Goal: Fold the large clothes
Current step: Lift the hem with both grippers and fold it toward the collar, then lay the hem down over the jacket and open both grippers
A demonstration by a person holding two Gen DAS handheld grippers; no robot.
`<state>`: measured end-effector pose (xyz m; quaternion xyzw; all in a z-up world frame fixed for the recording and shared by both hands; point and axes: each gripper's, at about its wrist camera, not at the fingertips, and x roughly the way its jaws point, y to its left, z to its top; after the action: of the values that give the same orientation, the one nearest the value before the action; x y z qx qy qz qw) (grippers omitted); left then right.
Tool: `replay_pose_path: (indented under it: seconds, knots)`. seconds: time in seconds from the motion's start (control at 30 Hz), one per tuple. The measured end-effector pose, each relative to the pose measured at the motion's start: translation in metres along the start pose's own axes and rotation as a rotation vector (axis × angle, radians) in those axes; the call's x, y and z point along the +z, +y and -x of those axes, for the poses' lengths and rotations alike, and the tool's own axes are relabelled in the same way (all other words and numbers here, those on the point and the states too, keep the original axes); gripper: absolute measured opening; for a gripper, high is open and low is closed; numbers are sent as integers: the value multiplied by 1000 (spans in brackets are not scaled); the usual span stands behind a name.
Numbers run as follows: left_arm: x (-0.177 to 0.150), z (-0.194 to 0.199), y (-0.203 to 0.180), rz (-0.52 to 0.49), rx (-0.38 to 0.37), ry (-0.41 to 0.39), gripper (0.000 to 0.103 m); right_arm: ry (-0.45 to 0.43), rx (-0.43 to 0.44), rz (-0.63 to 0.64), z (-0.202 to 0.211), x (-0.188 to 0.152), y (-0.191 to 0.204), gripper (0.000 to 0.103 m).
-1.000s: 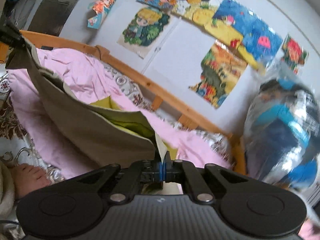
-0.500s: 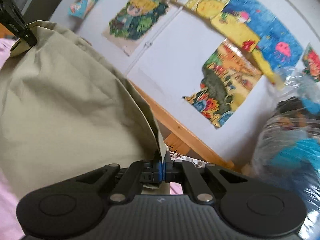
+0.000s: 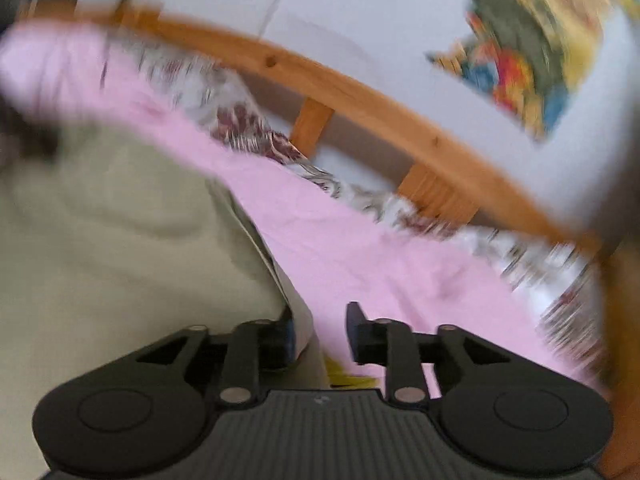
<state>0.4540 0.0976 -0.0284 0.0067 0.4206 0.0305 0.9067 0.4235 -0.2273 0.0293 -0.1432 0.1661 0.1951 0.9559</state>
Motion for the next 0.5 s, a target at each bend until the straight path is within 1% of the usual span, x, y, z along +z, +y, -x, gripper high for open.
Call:
replay_pose_path:
  seconds: [0.03,0.07,0.1,0.13,0.17,0.2,0.23,0.27,0.3,0.37,0.4,0.43,0.47,0.5]
  knots:
    - [-1,0,-2,-12,3,4,2,-14,106,-121,3,-1,-17,70]
    - [-1,0,-4,-28,4,6,4,-41,190,-220,8,-3,-32,76]
    - [-1,1,-6,-38,8,7,6,-76,233,-282,17,-5,-40,82]
    - [0,4,-6,-40,6,8,15,-103,246,-306,26,-8,-46,86]
    - [0,9,-6,-38,-9,5,33,-124,251,-309,36,-9,-48,88]
    - [0,13,-5,-33,-29,-5,44,-145,257,-296,46,-11,-48,91]
    - [-1,19,-4,-21,-46,-24,68,-164,261,-264,57,-15,-45,96]
    - [-3,27,-3,-9,-47,-48,84,-176,255,-215,67,-19,-39,98]
    - [-6,35,-3,0,-39,-77,87,-178,238,-155,75,-25,-32,102]
    - [-12,49,-5,13,-11,-122,91,-167,189,-16,84,-39,-13,102]
    - [-16,56,-7,26,3,-144,92,-150,171,49,85,-48,0,102]
    - [-19,63,-9,42,11,-171,96,-120,151,111,81,-55,10,100]
    - [-24,69,-12,53,10,-196,99,-83,125,164,74,-64,18,97]
    - [-26,73,-16,58,1,-215,100,-46,105,198,65,-69,24,83]
